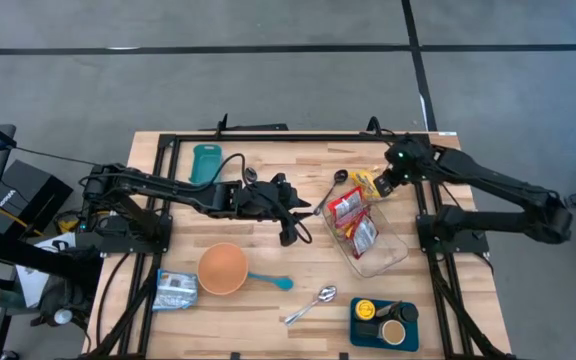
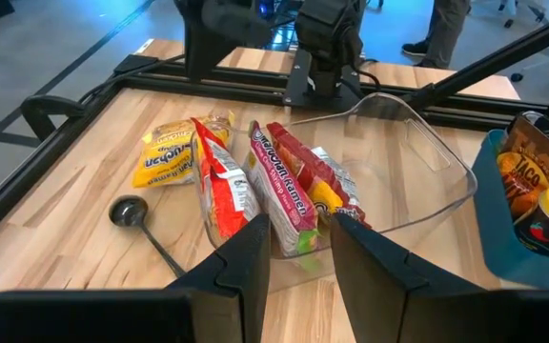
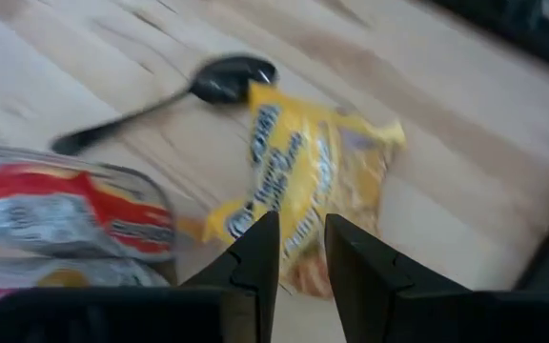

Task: Pick & Place Food Item
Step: Put the yellow noodle pack into the transparent bin

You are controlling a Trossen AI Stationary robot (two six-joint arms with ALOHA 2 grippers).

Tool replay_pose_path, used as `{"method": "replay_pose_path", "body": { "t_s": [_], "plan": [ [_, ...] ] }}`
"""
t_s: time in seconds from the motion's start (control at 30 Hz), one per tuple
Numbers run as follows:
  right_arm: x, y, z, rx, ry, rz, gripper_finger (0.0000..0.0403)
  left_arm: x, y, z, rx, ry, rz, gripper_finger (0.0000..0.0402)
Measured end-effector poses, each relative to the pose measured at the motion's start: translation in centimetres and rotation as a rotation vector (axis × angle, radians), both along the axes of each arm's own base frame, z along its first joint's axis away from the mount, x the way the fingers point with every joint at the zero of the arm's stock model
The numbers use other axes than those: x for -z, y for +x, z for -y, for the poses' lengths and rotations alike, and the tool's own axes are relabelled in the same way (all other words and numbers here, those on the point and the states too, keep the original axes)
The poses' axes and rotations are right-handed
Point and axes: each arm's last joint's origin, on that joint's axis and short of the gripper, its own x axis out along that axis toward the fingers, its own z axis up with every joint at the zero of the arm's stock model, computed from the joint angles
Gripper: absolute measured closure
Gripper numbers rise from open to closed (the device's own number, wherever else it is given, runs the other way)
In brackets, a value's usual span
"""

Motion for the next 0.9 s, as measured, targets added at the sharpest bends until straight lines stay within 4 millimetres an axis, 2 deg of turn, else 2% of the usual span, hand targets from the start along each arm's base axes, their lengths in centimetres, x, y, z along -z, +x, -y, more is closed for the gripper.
{"method": "replay_pose_path", "body": {
  "t_s": [0.3,0.5,0.9],
  "plan": [
    [1.9,0.2,1.6,0.163,0.123,-0.092,0.0321,0.0,0.0,0.0,-0.002,-0.003,0.000,0.0293],
    [3.2,0.5,2.5,0.200,0.179,-0.166,0.0321,0.0,0.0,0.0,-0.008,-0.017,0.002,0.0293],
    [4.1,0.4,2.6,0.267,0.249,-0.238,0.0321,0.0,0.0,0.6,0.008,-0.017,0.002,0.0293]
  ]
}}
